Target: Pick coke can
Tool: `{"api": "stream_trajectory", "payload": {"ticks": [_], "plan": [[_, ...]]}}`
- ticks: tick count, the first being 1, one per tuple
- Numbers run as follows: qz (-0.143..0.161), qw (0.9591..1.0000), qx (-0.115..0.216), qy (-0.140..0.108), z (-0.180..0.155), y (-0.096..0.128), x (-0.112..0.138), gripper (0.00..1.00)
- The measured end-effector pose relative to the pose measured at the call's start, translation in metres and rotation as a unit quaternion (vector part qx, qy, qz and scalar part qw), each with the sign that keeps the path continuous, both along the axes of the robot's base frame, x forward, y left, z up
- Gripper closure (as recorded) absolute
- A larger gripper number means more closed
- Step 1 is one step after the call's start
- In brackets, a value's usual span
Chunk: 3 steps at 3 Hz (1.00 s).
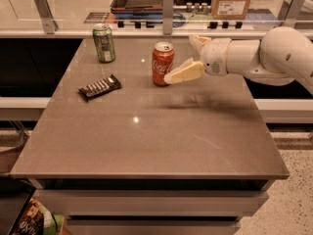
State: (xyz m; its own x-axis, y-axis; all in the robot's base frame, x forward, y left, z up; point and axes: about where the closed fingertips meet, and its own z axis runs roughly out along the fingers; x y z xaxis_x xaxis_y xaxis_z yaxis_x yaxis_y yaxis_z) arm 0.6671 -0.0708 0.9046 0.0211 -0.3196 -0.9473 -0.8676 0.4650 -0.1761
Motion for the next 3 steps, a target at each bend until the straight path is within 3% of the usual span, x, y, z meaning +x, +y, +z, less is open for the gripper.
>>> {"api": "stream_trajectory", "payload": {"ticks": [3], "plan": [[0.022,0.9949,0.098,0.013,-0.016,0.018,0.012,0.00]]}}
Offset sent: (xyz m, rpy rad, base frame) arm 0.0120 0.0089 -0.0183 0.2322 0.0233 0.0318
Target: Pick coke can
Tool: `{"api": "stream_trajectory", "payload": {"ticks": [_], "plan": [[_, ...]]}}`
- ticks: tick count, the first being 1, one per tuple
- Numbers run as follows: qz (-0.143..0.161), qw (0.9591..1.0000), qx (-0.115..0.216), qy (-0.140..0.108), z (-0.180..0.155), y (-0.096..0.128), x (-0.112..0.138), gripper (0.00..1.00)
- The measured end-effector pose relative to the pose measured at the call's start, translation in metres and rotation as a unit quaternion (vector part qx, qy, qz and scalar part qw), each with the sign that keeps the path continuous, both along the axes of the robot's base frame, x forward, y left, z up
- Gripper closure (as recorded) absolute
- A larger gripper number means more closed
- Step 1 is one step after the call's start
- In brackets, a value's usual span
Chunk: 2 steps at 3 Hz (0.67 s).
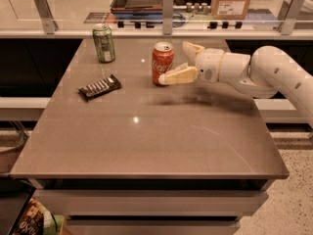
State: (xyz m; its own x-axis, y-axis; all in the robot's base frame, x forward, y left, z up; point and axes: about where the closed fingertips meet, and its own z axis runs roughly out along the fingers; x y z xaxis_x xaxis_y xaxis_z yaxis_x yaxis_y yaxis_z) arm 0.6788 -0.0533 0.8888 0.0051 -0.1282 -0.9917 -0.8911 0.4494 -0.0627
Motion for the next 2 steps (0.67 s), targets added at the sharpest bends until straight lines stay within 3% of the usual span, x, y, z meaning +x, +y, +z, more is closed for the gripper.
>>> {"api": "stream_trajectory", "payload": {"ticks": [2], "plan": [[0.020,0.9995,0.024,0.006,-0.0038,0.0178,0.0085,0.00]]}}
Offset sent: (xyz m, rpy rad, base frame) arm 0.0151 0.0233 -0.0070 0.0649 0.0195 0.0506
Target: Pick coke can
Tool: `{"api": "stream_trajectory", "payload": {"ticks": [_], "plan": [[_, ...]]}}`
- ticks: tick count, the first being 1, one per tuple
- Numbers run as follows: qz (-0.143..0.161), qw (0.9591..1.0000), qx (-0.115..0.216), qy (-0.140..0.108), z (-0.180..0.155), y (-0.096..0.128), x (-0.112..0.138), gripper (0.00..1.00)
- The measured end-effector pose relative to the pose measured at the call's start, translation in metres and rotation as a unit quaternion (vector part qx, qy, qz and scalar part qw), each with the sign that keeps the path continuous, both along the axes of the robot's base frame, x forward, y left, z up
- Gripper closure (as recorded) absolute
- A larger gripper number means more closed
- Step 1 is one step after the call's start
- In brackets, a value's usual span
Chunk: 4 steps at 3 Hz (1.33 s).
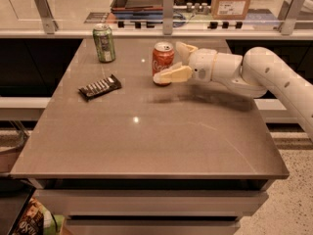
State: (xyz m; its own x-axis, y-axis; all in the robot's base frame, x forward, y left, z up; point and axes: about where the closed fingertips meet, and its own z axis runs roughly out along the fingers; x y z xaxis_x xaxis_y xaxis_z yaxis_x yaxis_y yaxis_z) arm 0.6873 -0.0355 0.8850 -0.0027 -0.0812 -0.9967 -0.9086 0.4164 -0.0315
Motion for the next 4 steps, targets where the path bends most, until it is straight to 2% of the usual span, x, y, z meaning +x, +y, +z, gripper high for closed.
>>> {"api": "stream_trajectory", "payload": {"ticks": [1,4], "plan": [[0.002,1.0000,0.000,0.000,0.0003,0.0026,-0.0006,0.18],[0.009,1.0000,0.001,0.000,0.0010,0.0118,-0.0016,0.88]]}}
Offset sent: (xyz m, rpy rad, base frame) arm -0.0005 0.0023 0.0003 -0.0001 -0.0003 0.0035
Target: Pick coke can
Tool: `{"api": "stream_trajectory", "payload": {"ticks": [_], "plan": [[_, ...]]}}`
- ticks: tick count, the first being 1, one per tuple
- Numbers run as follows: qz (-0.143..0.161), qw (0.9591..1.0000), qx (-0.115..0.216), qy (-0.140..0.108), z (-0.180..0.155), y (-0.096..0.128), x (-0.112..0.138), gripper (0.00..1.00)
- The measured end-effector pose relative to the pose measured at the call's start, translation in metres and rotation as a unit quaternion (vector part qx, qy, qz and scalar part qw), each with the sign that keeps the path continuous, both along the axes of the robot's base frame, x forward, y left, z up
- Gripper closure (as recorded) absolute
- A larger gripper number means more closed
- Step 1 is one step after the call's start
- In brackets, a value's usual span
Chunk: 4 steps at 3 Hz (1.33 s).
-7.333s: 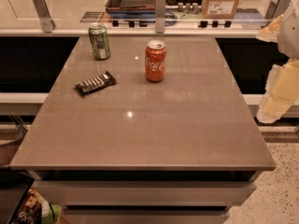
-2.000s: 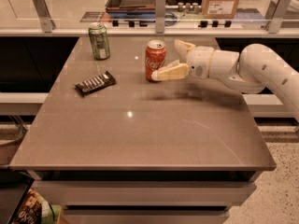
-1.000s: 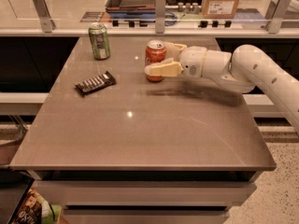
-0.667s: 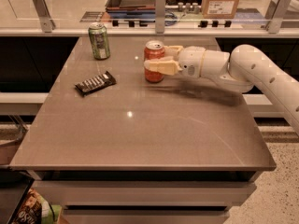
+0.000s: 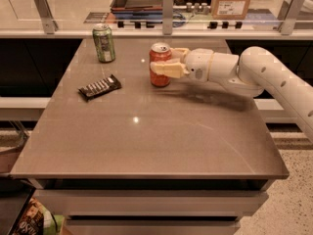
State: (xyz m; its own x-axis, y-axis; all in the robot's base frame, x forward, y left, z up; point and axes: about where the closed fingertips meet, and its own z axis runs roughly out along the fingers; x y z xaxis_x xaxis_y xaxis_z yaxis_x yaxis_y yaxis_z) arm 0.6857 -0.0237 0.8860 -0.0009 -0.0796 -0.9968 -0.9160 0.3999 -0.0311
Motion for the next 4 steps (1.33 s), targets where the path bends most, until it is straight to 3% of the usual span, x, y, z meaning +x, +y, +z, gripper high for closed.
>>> {"api": "stream_trajectory", "payload": {"ticks": [1,2,4], "plan": [[0.002,1.0000,0.000,0.000,0.000,0.003,0.000,1.00],[0.006,1.0000,0.002,-0.001,0.010,0.003,-0.002,1.00],[0.000,0.9993,-0.011,-0.036,0.061,-0.004,-0.006,1.00]]}}
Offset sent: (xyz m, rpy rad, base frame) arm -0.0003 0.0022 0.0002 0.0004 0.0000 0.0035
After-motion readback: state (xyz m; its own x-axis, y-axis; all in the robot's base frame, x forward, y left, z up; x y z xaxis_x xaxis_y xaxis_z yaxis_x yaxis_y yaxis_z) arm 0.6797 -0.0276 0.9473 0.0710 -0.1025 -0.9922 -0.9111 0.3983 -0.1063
